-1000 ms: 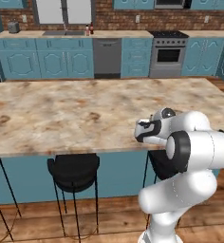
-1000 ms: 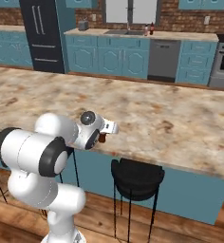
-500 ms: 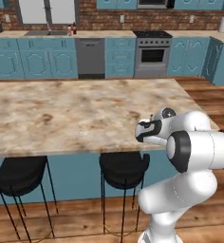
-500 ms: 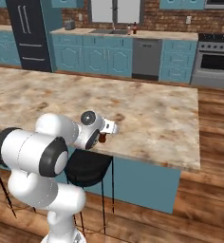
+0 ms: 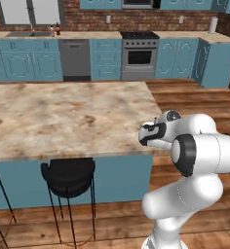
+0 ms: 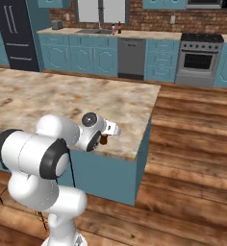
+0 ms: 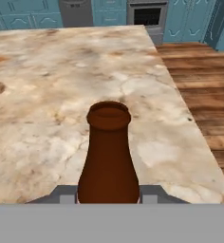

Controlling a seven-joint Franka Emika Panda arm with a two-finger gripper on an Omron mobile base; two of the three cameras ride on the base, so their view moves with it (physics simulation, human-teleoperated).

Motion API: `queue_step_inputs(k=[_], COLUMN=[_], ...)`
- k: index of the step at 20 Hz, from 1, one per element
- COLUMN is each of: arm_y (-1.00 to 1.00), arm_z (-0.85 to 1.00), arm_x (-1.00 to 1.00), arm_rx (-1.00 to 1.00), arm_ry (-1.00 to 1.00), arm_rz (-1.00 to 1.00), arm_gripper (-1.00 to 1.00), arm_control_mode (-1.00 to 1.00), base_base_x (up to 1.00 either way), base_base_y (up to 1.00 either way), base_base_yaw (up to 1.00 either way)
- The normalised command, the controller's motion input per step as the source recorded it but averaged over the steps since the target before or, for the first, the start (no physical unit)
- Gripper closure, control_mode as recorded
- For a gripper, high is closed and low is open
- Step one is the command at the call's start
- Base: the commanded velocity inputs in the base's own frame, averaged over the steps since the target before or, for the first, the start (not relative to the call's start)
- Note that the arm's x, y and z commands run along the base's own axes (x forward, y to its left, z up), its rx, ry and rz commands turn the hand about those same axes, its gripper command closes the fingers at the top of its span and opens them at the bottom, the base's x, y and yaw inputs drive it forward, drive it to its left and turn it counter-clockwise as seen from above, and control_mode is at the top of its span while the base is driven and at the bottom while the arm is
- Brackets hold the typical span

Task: Place the large bottle from the dining counter next to the other large bottle outside the sink, and place the small bottle from the dining counter next to the other small bottle inside the sink.

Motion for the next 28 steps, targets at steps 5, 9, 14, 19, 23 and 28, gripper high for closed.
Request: queue_step_inputs(k=[5,9,14,19,23,28], arm_y=[0.00,0.00,0.00,0.00,0.00,0.00], arm_z=[0.00,0.00,0.00,0.00,0.00,0.00], arm_x=[0.00,0.00,0.00,0.00,0.00,0.00], arm_rx=[0.00,0.00,0.00,0.00,0.00,0.00], arm_ry=[0.00,0.00,0.00,0.00,0.00,0.00], arm_rz=[0.00,0.00,0.00,0.00,0.00,0.00], arm_gripper=[1.00,1.00,1.00,1.00,1.00,1.00], arm_control_mode=[1.00,1.00,1.00,1.00,1.00,1.00], base_base_x=[0.00,0.00,0.16,0.74,0.94,1.00], base_base_y=[-1.00,-1.00,-0.91,-0.74,-0.67,-0.58], base_base_yaw=[0.00,0.00,0.00,-0.02,-0.05,-0.07])
